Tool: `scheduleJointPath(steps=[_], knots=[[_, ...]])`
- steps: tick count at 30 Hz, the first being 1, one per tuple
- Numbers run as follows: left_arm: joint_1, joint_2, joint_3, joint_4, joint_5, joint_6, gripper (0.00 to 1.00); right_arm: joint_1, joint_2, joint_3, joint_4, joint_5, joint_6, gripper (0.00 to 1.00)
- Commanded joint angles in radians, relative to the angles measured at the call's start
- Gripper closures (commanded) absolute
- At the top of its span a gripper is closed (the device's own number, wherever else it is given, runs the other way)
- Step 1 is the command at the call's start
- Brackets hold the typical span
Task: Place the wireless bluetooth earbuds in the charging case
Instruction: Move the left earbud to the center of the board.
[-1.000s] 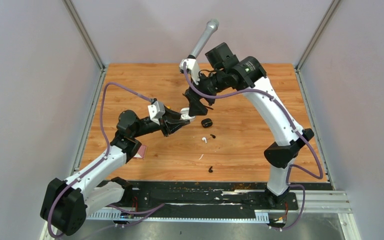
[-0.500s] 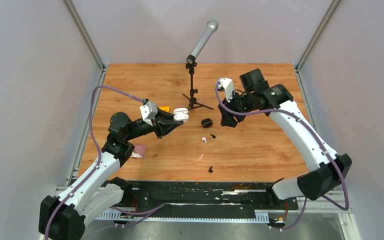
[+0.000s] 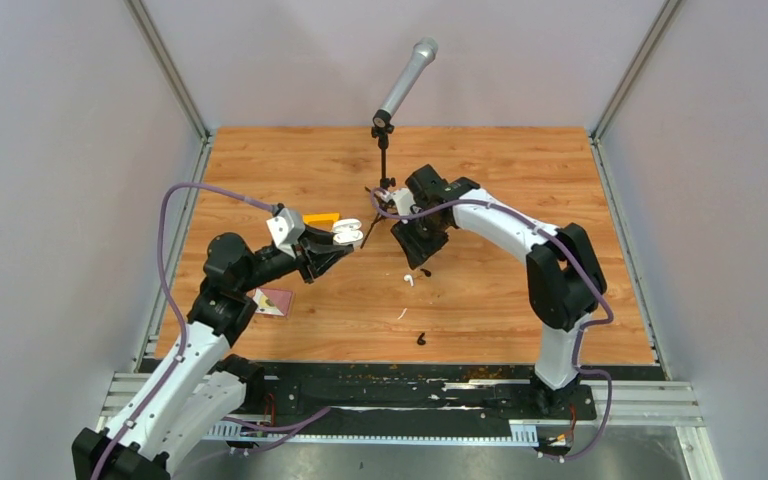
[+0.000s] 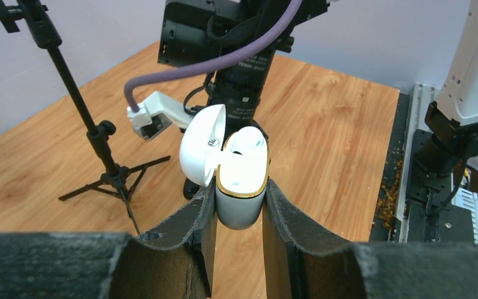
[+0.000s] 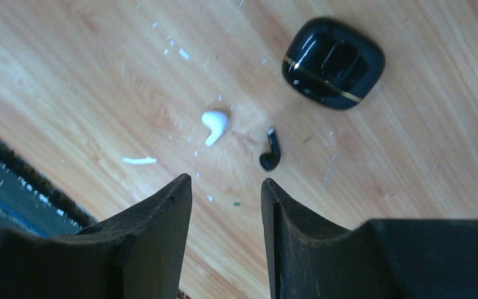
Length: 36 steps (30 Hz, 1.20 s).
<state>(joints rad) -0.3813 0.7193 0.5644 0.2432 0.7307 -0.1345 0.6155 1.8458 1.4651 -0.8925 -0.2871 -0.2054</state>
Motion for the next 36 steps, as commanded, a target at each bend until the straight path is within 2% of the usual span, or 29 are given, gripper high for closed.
scheduleJointPath(steps=[1, 9, 15, 36], knots=[[0.016, -0.026, 0.048, -0.019, -0.012, 0.030, 1.00, 0.052, 0.070, 0.092, 0.051, 0.113, 0.133, 0.51], [0.018, -0.044, 0.040, -0.010, -0.011, 0.027, 1.00, 0.135, 0.182, 0.168, 0.021, 0.285, 0.275, 0.53], [0.020, -0.049, 0.036, -0.018, -0.010, 0.029, 1.00, 0.157, 0.239, 0.193, 0.003, 0.362, 0.330, 0.60], [0.019, -0.012, 0.037, 0.028, 0.011, -0.007, 1.00, 0.197, 0.247, 0.120, -0.028, 0.396, 0.364, 0.68]])
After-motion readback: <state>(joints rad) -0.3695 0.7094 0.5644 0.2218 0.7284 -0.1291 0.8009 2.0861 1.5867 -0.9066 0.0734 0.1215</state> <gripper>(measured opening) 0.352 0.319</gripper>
